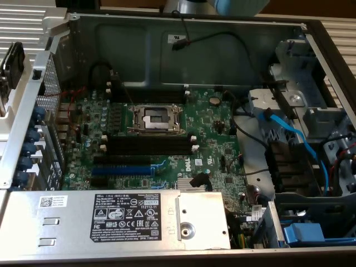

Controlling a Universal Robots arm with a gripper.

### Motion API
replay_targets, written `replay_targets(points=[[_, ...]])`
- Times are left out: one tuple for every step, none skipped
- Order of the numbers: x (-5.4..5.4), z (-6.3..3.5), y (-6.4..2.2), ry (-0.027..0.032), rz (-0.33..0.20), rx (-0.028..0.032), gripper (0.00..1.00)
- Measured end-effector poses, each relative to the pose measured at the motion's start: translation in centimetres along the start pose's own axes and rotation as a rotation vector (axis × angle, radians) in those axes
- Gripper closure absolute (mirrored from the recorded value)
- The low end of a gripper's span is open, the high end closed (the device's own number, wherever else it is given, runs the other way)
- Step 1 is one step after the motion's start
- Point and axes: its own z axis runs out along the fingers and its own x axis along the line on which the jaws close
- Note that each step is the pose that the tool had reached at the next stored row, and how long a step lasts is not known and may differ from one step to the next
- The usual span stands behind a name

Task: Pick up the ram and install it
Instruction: 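Reach for the ram, then pick up the ram and move it above insertion slot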

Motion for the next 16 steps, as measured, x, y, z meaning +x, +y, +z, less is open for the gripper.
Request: replay_targets(points=[[0.0, 0.0, 0.0, -0.0001, 0.0, -0.0001, 0.9], [0.0, 0.0, 0.0, -0.0001, 0.0, -0.0001, 0.9], [0.0, 0.0, 0.0, -0.0001, 0.0, 0.0, 0.9], [0.0, 0.0, 0.0, 0.0, 0.0, 0.0, 0.9], [0.0, 0.0, 0.0, -0.0001, 0.0, 0.0, 0.9], [0.0, 0.0, 0.0, -0.0001, 0.0, 0.0, 0.9], [0.0, 0.0, 0.0, 0.0, 0.0, 0.0, 0.9], [0.0, 0.0, 0.0, -0.0001, 0.0, 0.0, 0.9], [0.0, 0.0, 0.0, 0.0, 0.0, 0.0, 0.9], [0.0, 0.0, 0.0, 0.0, 0.0, -0.0001, 0.9], [0.0, 0.0, 0.0, 0.0, 0.0, 0.0, 0.9], [0.0, 0.0, 0.0, 0.0, 0.0, 0.0, 0.9], [0.0, 0.0, 0.0, 0.0, 0.0, 0.0, 0.9], [0.0, 0.0, 0.0, -0.0001, 0.0, 0.0, 0.9], [0.0, 0.0, 0.0, -0.0001, 0.0, 0.0, 0.9], [0.05, -0.01, 0.0, -0.003, -0.001, -0.0002, 0.9]])
